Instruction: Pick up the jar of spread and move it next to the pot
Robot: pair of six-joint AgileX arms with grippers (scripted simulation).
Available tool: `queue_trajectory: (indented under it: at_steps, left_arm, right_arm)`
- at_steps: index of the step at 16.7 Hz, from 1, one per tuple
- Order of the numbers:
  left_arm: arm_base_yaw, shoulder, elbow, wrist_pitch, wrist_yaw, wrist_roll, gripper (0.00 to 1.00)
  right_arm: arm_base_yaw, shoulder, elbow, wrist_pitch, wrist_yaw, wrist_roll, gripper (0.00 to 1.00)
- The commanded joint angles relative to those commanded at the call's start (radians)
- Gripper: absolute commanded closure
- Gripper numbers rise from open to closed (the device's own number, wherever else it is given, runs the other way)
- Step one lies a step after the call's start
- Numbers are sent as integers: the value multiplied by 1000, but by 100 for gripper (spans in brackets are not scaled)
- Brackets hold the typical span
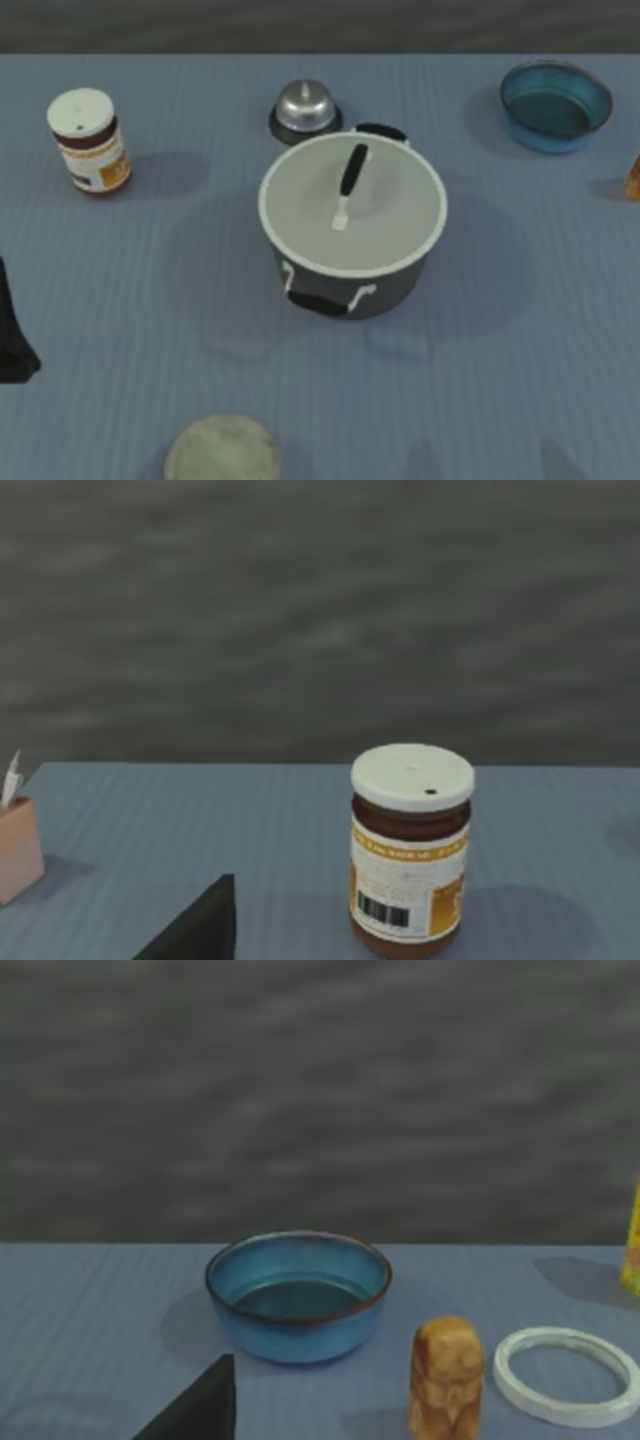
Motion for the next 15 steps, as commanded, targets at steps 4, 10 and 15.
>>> queue_trajectory:
  at_steps: [4, 10, 15]
  left_arm:
    - [-3, 19, 19, -16, 5, 4, 0]
    - [-24, 261, 277, -200, 53, 58, 0]
    - [-42, 582, 702, -413, 102, 145, 0]
  right_arm:
    - [0, 0, 0, 0, 0, 0, 0]
    - [0, 0, 0, 0, 0, 0, 0]
    - [0, 0, 0, 0, 0, 0, 0]
